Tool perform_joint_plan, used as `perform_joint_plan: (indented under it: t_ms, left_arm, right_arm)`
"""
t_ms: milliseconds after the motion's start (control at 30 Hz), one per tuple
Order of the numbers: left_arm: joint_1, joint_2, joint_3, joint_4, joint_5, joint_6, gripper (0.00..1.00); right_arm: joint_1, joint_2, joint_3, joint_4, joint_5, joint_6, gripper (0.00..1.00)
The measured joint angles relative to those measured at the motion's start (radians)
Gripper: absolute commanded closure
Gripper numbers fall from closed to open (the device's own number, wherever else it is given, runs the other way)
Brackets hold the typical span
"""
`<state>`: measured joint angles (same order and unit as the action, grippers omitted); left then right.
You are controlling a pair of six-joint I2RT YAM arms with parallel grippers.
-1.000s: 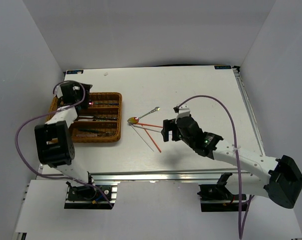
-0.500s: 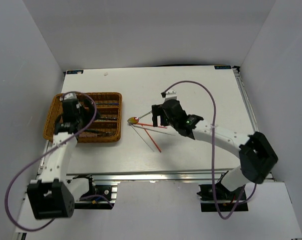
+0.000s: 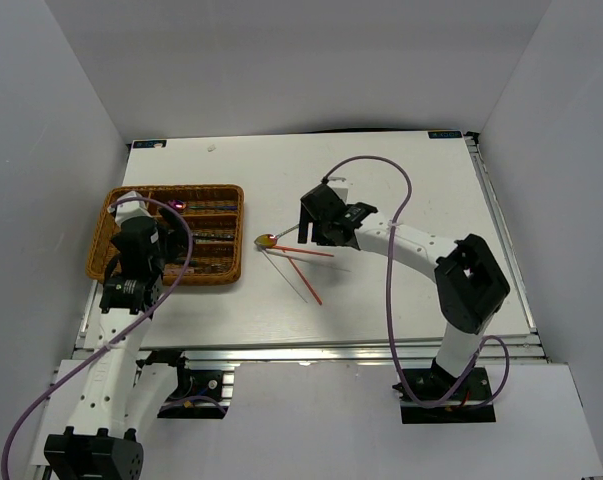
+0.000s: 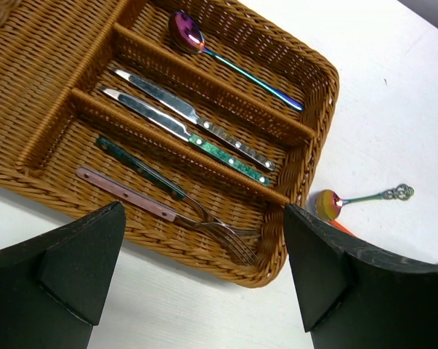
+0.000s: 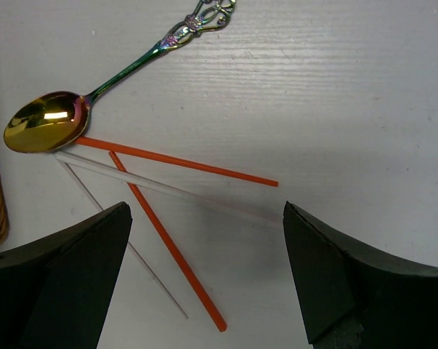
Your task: Sort the eating utensils into containers
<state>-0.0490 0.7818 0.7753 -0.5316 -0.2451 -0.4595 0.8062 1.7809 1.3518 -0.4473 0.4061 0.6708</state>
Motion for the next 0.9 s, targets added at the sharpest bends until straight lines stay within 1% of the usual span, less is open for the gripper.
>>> perform_joint_plan:
  t_ms: [300,700,900]
  left_arm:
    - [0.000,-0.009,0.000,-0.001,-0.044,0.000,0.02]
    - [0.000,-0.013,0.000,-0.007,-0.048,0.000,0.02]
    - [0.000,-0.014,0.000,-0.007,-0.048,0.000,0.02]
  right_arm:
    - [0.000,-0.084,-0.061,0.008,0.008,0.034,0.11]
    - [0.000,-0.158,-0.131,0.032,0.014,0.050,0.11]
    - [0.000,-0.250,-0.209,0.056,0.002,0.060,0.11]
